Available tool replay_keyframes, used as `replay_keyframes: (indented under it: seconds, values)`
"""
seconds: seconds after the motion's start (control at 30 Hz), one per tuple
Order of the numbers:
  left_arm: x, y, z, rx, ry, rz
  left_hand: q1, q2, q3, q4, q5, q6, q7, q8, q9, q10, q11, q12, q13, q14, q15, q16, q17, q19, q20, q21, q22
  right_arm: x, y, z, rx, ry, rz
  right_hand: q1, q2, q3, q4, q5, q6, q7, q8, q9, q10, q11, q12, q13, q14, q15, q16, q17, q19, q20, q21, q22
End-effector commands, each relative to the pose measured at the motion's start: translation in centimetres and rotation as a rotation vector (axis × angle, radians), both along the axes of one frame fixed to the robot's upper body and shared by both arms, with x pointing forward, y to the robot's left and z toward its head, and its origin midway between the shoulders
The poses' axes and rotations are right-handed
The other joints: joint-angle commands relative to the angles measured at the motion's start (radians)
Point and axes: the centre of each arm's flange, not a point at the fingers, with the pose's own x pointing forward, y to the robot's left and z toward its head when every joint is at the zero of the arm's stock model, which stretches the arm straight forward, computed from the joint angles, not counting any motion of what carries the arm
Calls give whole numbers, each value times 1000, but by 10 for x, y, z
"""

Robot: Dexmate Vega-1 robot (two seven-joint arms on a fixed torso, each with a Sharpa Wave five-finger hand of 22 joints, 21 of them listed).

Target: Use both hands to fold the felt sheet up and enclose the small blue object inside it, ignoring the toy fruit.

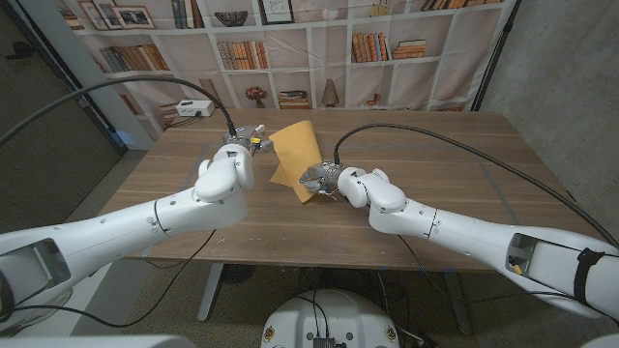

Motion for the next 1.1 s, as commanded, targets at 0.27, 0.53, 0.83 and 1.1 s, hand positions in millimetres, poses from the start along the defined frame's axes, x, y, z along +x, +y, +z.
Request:
replay_keyframes:
  seconds: [0.27, 0.53, 0.83, 1.1]
  values:
    - [138, 43, -71, -116, 244, -43, -188, -26, 9, 144, -59, -43, 10, 6, -19, -92, 5, 11, -91, -285, -3, -268, -177, -303, 27, -85, -71, 2, -16, -4, 32, 41, 44, -9, -13, 1, -31, -19, 195, 113, 24, 161, 121, 57, 32, 1, 66, 9, 37, 1, -7, 12, 21, -3]
    - [172, 29, -67, -103, 256, -111, -295, -53, -40, 193, -50, -91, 0, -6, -24, -169, -15, -7, -118, -337, -11, -309, -241, -355, 23, -129, -128, 2, -18, -4, 34, 48, 76, -19, -14, 3, -39, -29, 240, 122, 30, 160, 164, 63, 44, -4, 93, 5, 46, -16, 14, 12, 32, -9]
    - [196, 3, -55, -29, 249, -166, -315, -41, -33, 186, -45, -91, -9, 1, -27, -162, -23, 4, -130, -343, -3, -312, -281, -356, 44, -143, -159, 1, -24, -11, 19, 84, 132, -18, -21, 26, -77, -44, 347, 128, 39, 157, 228, 61, 58, -16, 163, -17, 57, -65, 58, 13, 56, -23]
    - [213, -16, -52, 30, 286, -187, -344, -24, -16, 189, -43, -22, 4, 21, -28, -101, -14, 28, -141, -343, 8, -304, -325, -364, 52, -164, -201, 2, -30, -8, 41, 76, 128, -16, -27, 30, -90, -48, 354, 129, 34, 156, 234, 65, 57, -19, 175, -19, 59, -77, 60, 15, 58, -28]
